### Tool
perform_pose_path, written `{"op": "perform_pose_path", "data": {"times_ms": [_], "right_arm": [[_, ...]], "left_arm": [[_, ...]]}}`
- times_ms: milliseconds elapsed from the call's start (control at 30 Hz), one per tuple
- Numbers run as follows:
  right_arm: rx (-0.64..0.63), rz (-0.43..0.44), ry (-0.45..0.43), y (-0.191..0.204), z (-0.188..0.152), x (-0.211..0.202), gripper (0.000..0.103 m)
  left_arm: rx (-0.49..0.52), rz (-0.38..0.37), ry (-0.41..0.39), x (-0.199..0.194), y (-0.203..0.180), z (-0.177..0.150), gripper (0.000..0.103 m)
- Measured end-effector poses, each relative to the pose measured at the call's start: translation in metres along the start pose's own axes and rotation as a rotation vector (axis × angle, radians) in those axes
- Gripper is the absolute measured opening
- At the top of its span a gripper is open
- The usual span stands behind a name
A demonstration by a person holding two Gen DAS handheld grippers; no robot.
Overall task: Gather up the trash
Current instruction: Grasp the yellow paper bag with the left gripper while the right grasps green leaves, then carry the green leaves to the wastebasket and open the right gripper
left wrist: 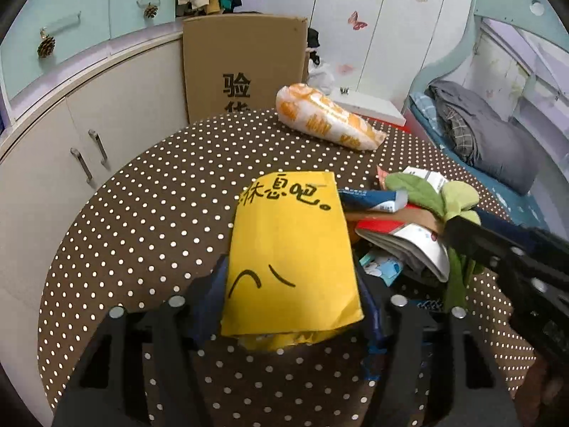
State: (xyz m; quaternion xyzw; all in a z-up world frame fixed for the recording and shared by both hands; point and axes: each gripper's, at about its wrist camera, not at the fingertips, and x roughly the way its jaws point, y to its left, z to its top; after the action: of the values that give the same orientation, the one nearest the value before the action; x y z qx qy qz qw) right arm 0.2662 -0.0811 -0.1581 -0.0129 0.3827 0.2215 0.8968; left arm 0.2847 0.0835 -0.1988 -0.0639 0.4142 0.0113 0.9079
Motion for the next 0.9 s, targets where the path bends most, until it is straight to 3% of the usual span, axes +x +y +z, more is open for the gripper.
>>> {"op": "perform_pose_path", "data": {"times_ms": [67,167,500,900], "right_arm": [[0.017,0.007,-0.013,-0.004,-0.003,-0.006,0.019],[0.049,0.022,-0.032,-0.012,-0.008,-0.018,0.016],[0.08,0.015,-0.108,-0.035,-0.022,-0.079,0.015],[0.112,0.028,-0.243,-0.055,-0.024,-0.161,0.015]], "left_arm": [[0.007,-0.004,-0.011,-0.006,0.0,-0.001,0.054],[-0.006,-0.011,-0.016,-0.013,0.004,-0.006,0.051],[-0.04,-0.037,-0.058,-0.047,0.013,-0.025,0.047],[0.013,-0.083,-0.174,-0.109,-0.017,-0.031,0.046]]}}
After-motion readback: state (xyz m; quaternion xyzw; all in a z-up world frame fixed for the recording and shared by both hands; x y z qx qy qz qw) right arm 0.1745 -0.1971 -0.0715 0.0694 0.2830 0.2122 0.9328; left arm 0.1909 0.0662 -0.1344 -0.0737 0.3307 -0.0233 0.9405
